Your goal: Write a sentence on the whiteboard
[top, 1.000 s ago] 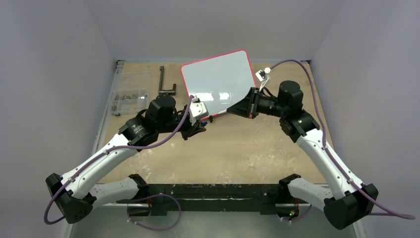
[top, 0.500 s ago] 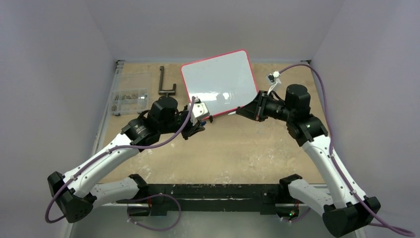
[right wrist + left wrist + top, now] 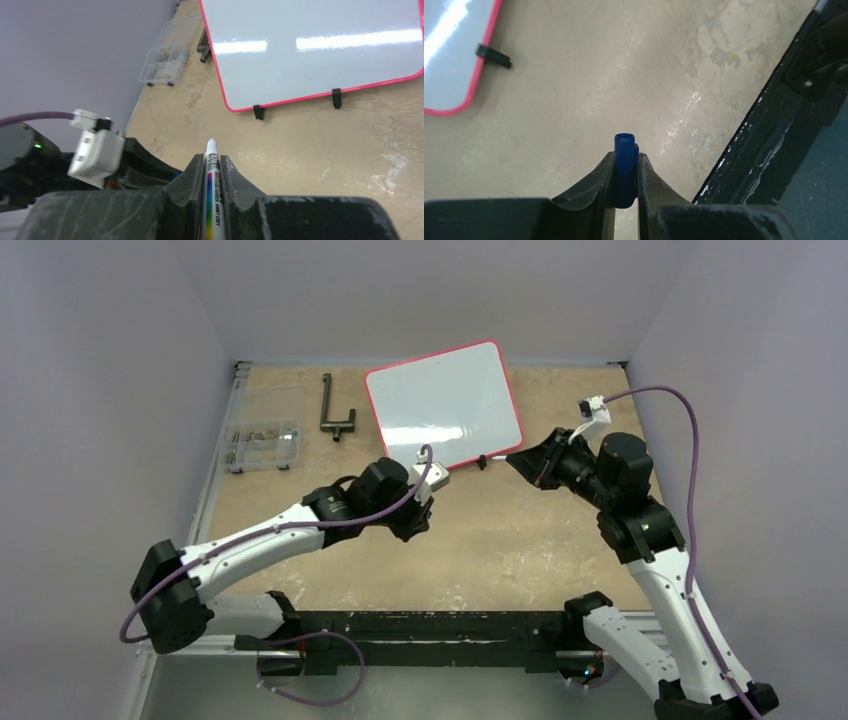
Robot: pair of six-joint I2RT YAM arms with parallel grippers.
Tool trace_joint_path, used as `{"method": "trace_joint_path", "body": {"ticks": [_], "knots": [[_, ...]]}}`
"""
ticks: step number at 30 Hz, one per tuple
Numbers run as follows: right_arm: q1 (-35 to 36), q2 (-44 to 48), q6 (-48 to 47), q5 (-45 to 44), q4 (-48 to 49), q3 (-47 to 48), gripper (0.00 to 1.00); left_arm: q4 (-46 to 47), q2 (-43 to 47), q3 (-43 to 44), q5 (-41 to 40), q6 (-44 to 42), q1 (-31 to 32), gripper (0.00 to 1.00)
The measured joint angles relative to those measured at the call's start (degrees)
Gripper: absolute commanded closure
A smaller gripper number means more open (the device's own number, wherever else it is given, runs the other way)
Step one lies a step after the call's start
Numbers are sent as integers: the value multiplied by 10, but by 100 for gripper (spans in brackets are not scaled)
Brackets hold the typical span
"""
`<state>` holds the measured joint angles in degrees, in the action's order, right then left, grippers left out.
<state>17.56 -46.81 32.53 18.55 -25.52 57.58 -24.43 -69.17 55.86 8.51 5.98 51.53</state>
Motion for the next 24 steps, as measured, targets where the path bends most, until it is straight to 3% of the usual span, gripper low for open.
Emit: {"method": "trace_joint_path", "body": {"ticks": [6,13,15,19,24], "knots": [[0,23,0,-31,-3,-15,100,55,-104,-71,-30,82,4,100],[0,41,0,-46,-10,-35,100,104,-203,-75,-37,118,4,98],[0,49,0,-49,-12,-40,100,116,-228,-75,-39,127,6,89],[0,61,-1,-63,-19,-44,100,143,-240,-75,-40,141,14,62],[0,59,-3,-79,-21,-44,100,153,-242,-75,-43,146,27,44]]}}
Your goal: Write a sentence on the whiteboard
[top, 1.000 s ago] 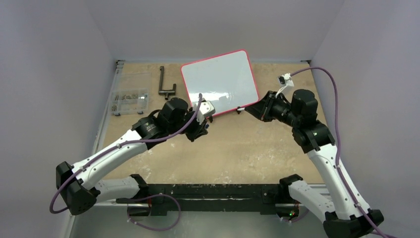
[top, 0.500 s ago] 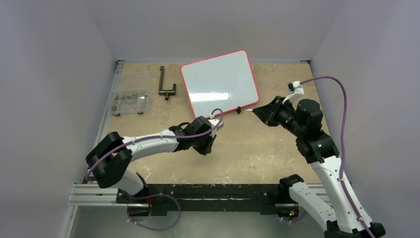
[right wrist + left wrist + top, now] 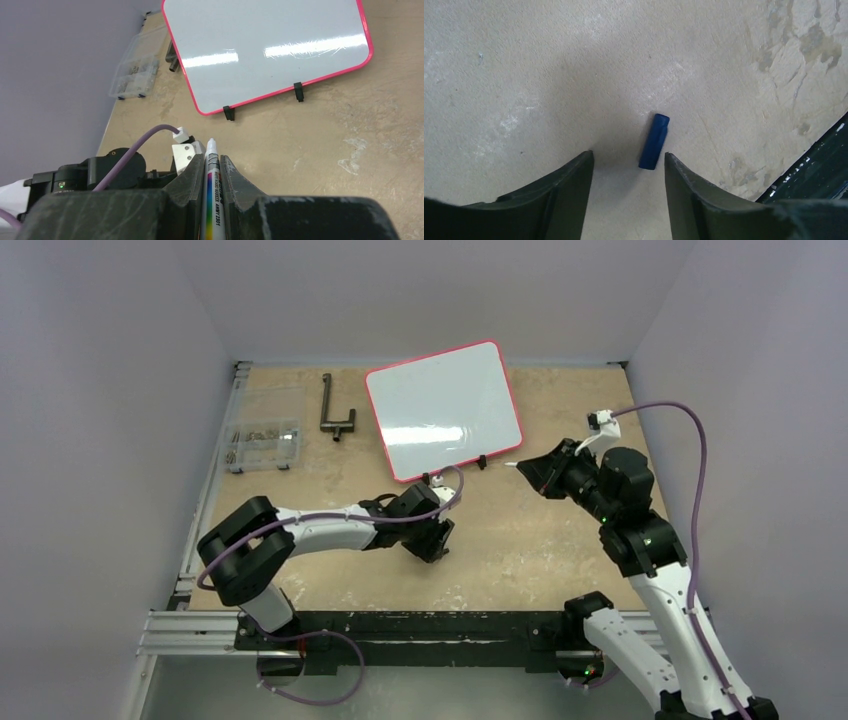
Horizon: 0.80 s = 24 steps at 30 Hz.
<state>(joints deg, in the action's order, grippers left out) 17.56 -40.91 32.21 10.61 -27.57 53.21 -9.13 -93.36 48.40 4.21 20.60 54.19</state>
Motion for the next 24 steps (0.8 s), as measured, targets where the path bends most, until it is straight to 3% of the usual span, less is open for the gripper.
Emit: {"method": "trace_joint_path", "body": {"ticks": [2,4,10,14,20,24], "knots": [[0,-3,-3,-7,1,0,100,0,3,0,0,-1,4,18],[0,-7,-4,-12,2,0,100,-3,10,0,0,-4,5,9],[0,-23,-14,-26,6,0,100,-79,67,22,-5,-17,5,10],[0,-29,-19,-27,10,0,100,-151,117,90,-7,-43,-7,11],[0,-30,-26,-33,19,0,100,-239,177,233,26,-95,-102,7],[0,-29,-28,-34,23,-1,100,-296,164,338,42,-131,-158,7]]}}
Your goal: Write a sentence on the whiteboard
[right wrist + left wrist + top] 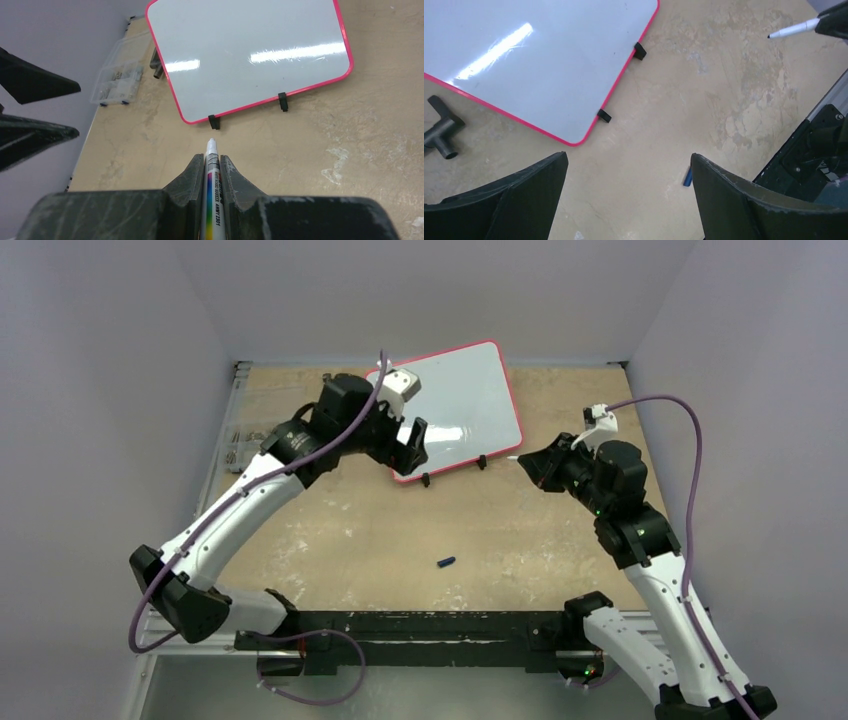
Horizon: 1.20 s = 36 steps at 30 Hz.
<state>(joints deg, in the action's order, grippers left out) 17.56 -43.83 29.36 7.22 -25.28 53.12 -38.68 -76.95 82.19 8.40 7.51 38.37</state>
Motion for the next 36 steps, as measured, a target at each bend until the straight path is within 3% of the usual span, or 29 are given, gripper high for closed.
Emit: {"method": "trace_joint_path", "body": {"ticks": [7,18,36], "knots": [[0,1,-6,2,4,-1,100,-22,-103,135,71,-41,-80,6],[0,20,-22,4,2,-9,100,-28,-384,427,186,-51,-160,1],[0,25,-24,63,13,-63,100,158,-603,583,276,45,-240,0]]}}
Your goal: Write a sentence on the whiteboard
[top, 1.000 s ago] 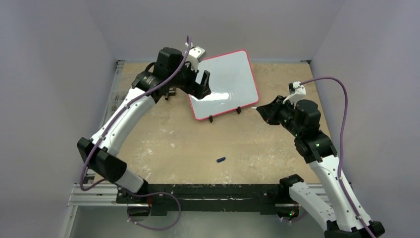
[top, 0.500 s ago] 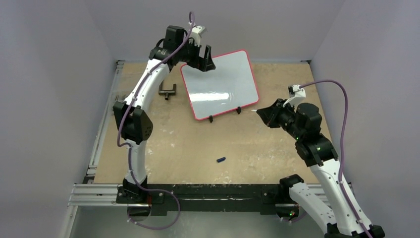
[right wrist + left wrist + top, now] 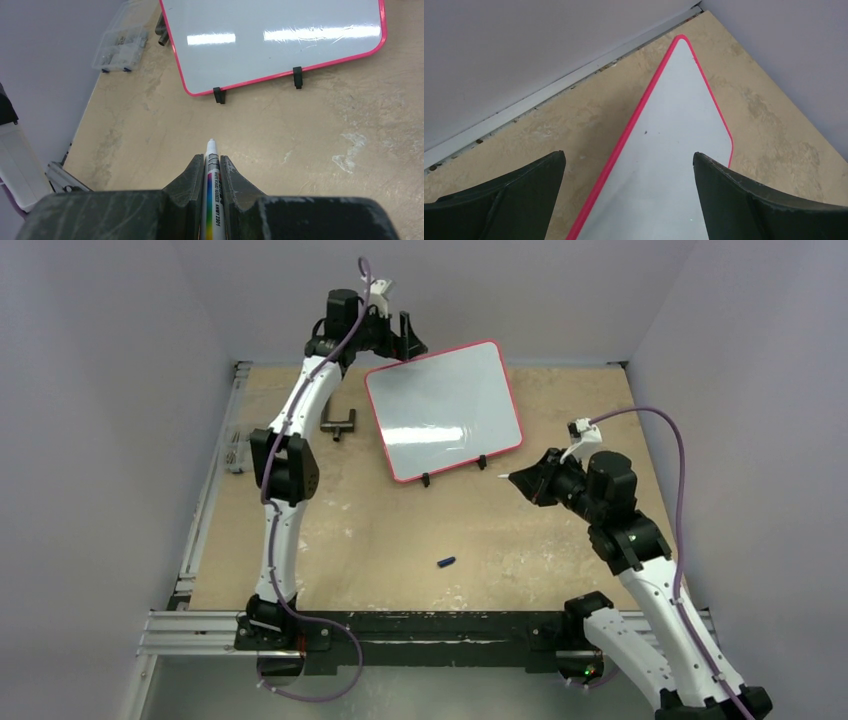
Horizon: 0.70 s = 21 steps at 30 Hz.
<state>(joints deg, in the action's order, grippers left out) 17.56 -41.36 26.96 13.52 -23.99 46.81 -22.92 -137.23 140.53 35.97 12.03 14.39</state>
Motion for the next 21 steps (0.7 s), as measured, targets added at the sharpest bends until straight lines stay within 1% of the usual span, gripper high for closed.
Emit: {"method": "trace_joint_path", "body": {"ticks": [3,6,8,10,13,18,21], "knots": [[0,-10,-1,5,6,-2,100,23,-23,2,1,13,-13,0],[0,-20,-2,10,13,-2,100,40,-36,2,7,37,-28,8],[0,-26,-4,12,17,-3,100,57,-40,-2,23,57,-41,11],[0,-35,-5,12,22,-4,100,83,-40,-14,52,79,-55,13],[0,-45,-8,14,25,-5,100,125,-40,-45,111,113,-78,20],[0,-50,-11,21,28,-10,100,134,-38,-82,189,140,-99,25],[0,-50,-11,26,29,-12,100,169,-20,-145,219,161,-99,29]]}}
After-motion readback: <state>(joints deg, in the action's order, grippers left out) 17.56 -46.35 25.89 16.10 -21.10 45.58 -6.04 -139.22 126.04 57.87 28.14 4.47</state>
